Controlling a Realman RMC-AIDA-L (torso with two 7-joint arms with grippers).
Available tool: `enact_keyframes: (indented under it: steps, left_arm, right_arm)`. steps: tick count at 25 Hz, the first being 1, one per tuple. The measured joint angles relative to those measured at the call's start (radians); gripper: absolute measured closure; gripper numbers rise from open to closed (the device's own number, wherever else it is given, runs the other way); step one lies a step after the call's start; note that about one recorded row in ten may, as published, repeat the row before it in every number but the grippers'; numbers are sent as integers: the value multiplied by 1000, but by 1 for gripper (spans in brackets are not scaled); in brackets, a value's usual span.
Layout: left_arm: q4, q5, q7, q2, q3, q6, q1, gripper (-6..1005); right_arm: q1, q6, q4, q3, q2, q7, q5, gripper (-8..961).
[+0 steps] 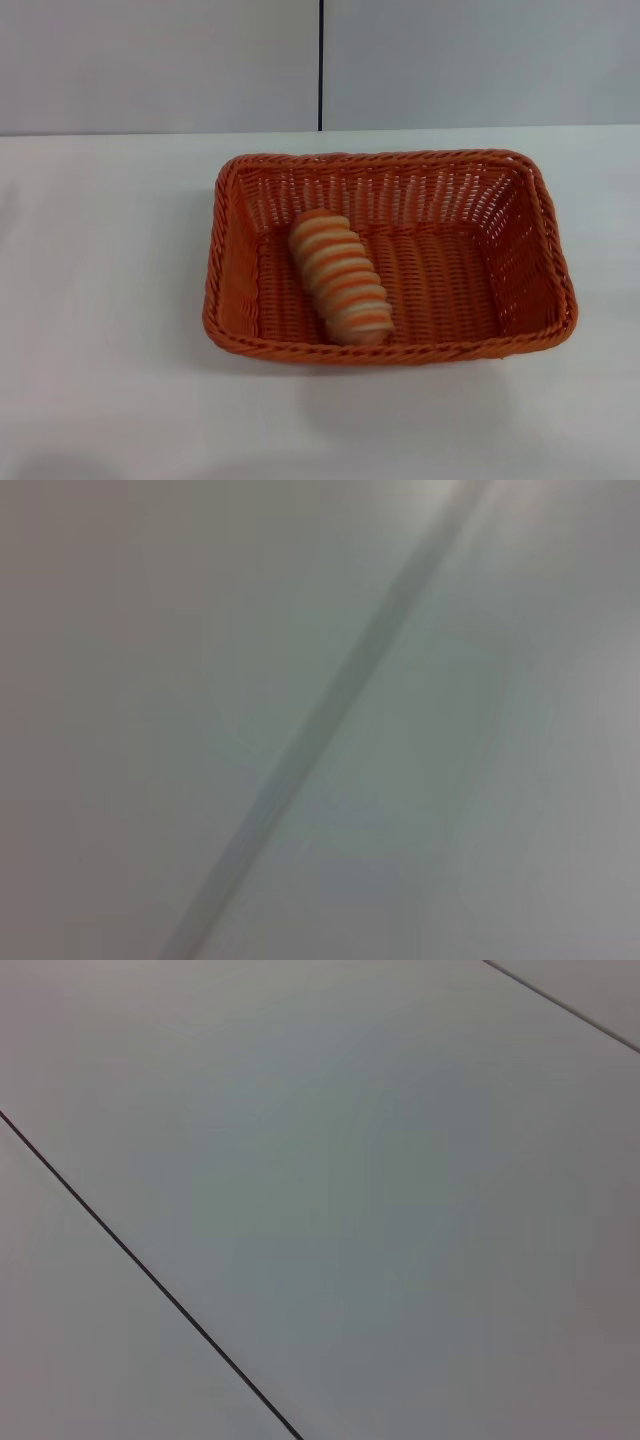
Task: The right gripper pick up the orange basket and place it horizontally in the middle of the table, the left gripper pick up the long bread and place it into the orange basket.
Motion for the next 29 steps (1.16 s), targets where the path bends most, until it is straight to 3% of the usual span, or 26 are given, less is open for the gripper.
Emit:
enact_keyframes:
  steps: [7, 29]
  left_arm:
    - [-13, -63, 3, 1, -89, 50, 33, 152]
    - [-36, -64, 4, 2, -88, 58, 25, 152]
  right_arm:
    - [11, -13, 0, 0, -2, -1, 2, 529]
    - [21, -28, 0, 0, -2, -2, 24, 530]
